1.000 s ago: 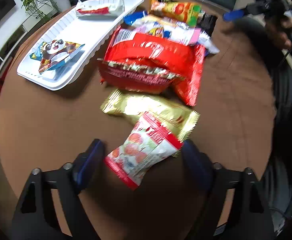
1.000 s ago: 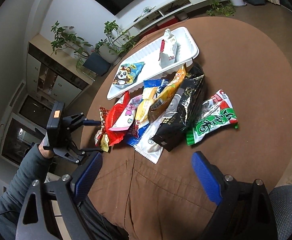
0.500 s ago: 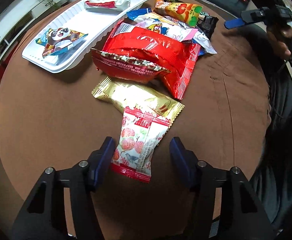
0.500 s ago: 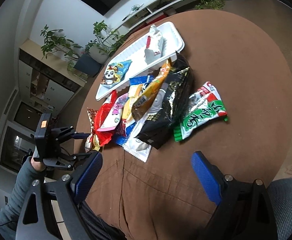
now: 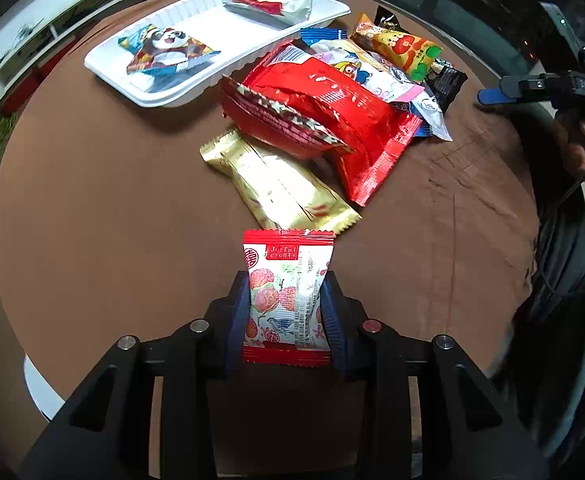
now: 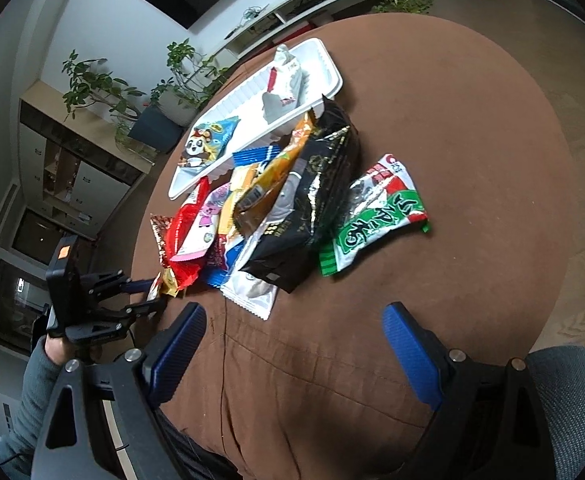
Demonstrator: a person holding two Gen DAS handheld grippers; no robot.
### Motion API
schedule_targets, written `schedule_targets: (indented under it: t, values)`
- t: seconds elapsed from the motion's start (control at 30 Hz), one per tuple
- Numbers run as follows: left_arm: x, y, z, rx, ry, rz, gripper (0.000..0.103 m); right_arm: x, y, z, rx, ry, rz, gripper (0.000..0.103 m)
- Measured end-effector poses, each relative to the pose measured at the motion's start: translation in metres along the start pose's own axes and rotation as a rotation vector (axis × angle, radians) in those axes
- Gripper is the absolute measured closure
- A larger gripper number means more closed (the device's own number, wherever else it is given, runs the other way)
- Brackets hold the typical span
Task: Organize snacks
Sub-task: 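Grasp the red-and-white square packet with the left gripper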
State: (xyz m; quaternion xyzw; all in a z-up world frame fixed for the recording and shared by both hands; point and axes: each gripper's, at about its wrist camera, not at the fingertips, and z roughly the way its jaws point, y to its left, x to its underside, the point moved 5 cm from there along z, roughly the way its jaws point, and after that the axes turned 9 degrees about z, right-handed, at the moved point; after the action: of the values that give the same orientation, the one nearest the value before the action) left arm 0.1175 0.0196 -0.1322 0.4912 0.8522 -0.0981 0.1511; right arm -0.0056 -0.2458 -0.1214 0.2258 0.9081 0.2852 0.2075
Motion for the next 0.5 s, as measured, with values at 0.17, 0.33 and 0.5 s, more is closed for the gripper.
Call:
schedule_targets:
  t: [0.17,0.33,0.5]
  values:
    - [0.015,-0.007,-0.011,0.04,-0.064,-0.144,0.071,-0.007,-0.007,0.001,0.033,-0.02,0.032,0.01]
    - [0.026,-0.018,-0.025,0.074,-0.159,-0.299,0.071,-0.02,-0.014,0.006,0.097,-0.037,0.036,0.019]
    - [0.039,-0.025,-0.036,0.093,-0.254,-0.432,0.071,-0.031,-0.004,0.0,0.142,-0.084,-0.045,0.021]
